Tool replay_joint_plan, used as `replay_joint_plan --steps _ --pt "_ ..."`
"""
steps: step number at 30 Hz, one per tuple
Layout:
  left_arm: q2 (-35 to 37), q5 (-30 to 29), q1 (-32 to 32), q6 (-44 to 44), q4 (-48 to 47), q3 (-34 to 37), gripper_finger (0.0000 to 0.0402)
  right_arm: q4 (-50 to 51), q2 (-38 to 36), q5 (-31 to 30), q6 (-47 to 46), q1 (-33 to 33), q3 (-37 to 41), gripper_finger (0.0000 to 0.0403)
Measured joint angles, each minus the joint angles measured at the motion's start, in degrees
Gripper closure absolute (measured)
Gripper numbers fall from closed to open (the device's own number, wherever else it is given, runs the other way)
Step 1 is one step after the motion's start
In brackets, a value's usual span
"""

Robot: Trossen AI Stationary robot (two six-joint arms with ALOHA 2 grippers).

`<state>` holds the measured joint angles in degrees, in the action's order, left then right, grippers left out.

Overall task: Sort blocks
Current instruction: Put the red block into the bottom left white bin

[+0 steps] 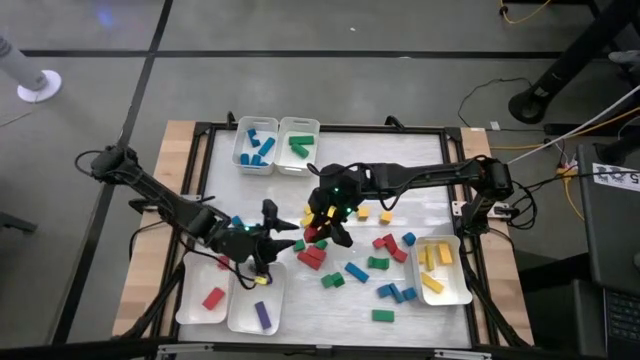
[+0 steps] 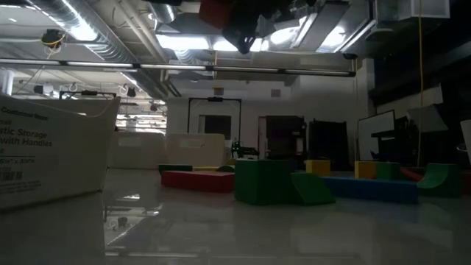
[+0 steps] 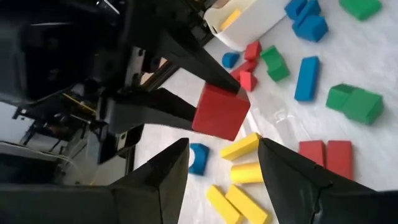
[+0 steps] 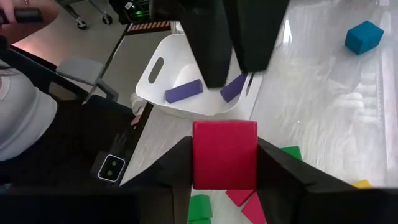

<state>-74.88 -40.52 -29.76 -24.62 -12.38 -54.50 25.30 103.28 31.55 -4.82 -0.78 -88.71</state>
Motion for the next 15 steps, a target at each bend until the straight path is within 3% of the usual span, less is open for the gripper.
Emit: replay_joint_plan --steps 9,15 --pt "-3.9 0.5 3.5 -6.7 6.2 0.0 0.0219 -0.1 0.0 0.0 0.2 0.0 0.1 0.0265" --pt "-5.5 6.3 5.3 -10.3 8.6 0.0 0.0219 0.3 0.0 0.2 0.1 0.0 0.1 0.0258"
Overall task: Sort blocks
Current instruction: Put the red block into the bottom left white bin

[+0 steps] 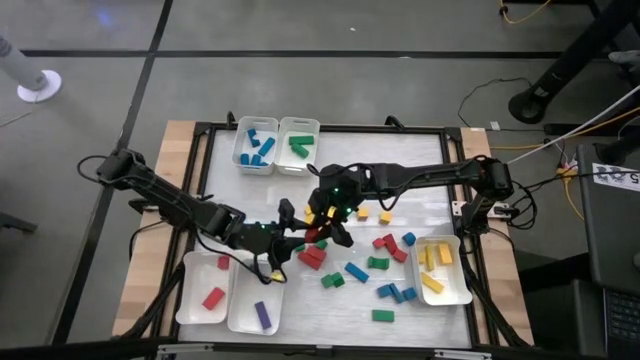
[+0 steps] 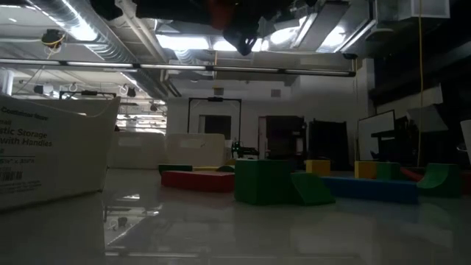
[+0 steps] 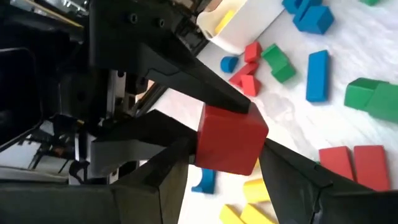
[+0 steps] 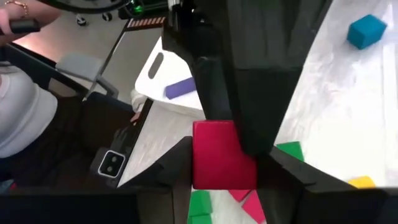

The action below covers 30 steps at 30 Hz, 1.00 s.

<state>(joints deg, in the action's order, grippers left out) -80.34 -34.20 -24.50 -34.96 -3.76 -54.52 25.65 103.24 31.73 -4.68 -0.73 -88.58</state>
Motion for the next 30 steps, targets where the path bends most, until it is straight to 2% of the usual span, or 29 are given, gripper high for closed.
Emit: replay_joint_plan --steps 11,20,30 --pt "-0.6 1.2 1.7 -1.3 3.5 0.0 0.0221 -1.0 0.0 -0.2 0.6 0.0 -0.1 0.0259" --pt "-0.7 3.1 2.4 -2.7 3.9 0.1 0.0278 -0.8 -0.1 0.3 0.3 0.0 -0.1 0.0255" --pt "-0.7 2.9 2.4 -2.8 3.9 0.1 0.0279 -0.7 -0.1 -0.1 0.2 0.0 -0.1 0.0252"
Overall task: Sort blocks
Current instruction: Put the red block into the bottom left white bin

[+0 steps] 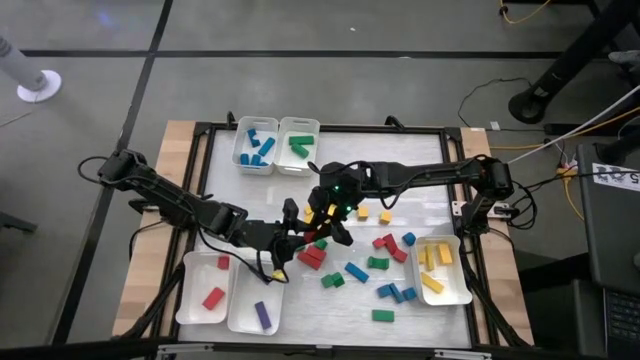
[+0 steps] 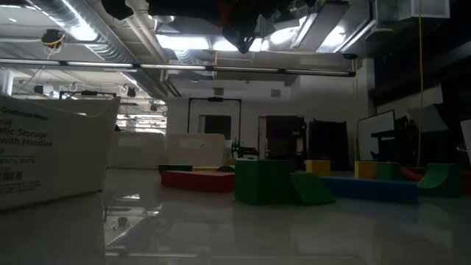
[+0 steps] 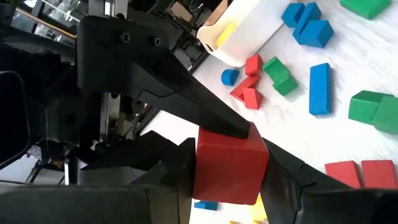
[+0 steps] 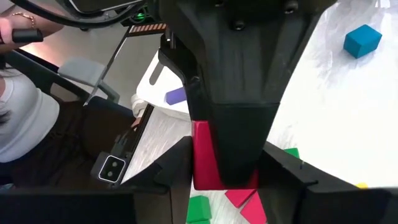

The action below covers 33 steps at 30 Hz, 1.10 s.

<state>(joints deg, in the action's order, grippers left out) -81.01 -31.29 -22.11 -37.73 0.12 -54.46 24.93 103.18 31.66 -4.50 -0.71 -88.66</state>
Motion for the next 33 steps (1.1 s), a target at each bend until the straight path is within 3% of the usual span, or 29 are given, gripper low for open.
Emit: replay_joint_plan --steps 14,33 --pt "0.0 -0.4 -0.5 1.1 0.1 0.0 0.0278 -0.1 0.0 -0.1 -0.2 -0.1 0.0 0.0251" --pt "0.1 -1.0 -3.8 9.6 -2.5 -0.1 0.0275 -0.4 0.2 -1.9 -2.1 -0.2 0.0 0.0250"
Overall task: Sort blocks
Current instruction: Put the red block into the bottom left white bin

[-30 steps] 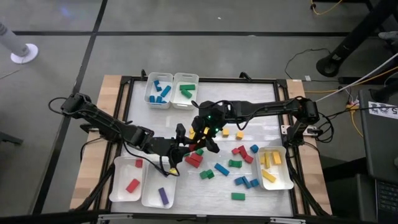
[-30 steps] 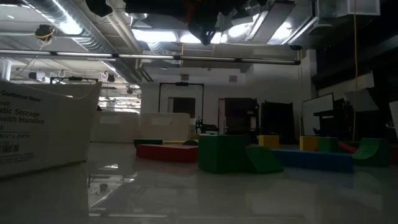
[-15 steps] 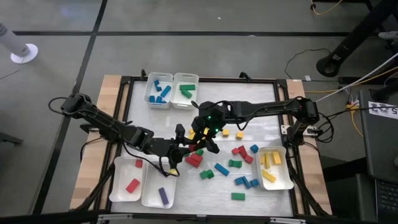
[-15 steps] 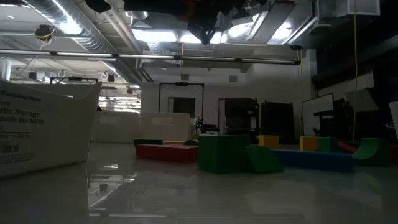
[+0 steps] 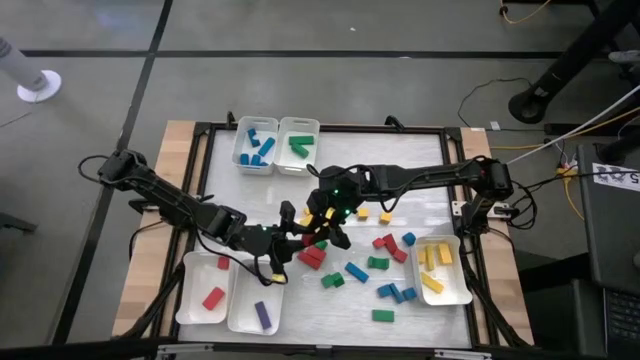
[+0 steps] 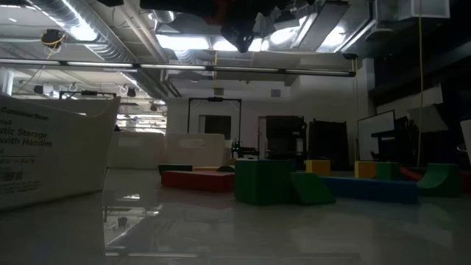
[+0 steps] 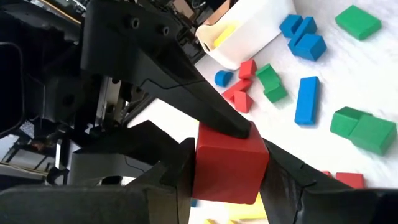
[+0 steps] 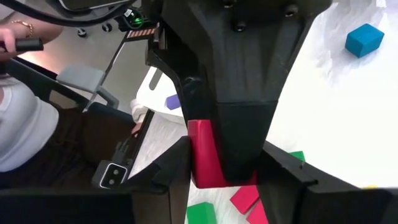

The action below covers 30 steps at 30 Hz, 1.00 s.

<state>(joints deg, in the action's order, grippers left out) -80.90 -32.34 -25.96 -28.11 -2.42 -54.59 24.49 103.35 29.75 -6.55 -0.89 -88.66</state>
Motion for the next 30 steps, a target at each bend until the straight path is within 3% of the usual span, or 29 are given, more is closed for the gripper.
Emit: replay_joint_plan --steps 5,15,21,26,30 --pt "0.0 0.2 -0.1 1.3 -0.1 0.0 0.0275 0.2 0.0 0.0 -2.0 0.0 0.0 0.0246" --pt "0.0 1.5 -0.4 7.2 -5.8 0.1 0.0275 3.1 0.0 -0.8 -3.8 0.2 0.0 0.0166" --pt "0.0 1.1 -2.5 15.0 -9.6 0.1 0.0275 6.9 0.0 -0.8 -3.7 0.3 0.0 0.0151" --pt "1.2 1.0 -6.5 24.3 -16.7 0.1 0.0275 13.3 0.0 -3.6 -3.5 0.3 0.0 0.0151" --pt "3.7 2.7 -10.3 39.3 -25.1 0.1 0.0275 16.9 0.0 -9.3 -3.5 0.2 0.2 0.0150"
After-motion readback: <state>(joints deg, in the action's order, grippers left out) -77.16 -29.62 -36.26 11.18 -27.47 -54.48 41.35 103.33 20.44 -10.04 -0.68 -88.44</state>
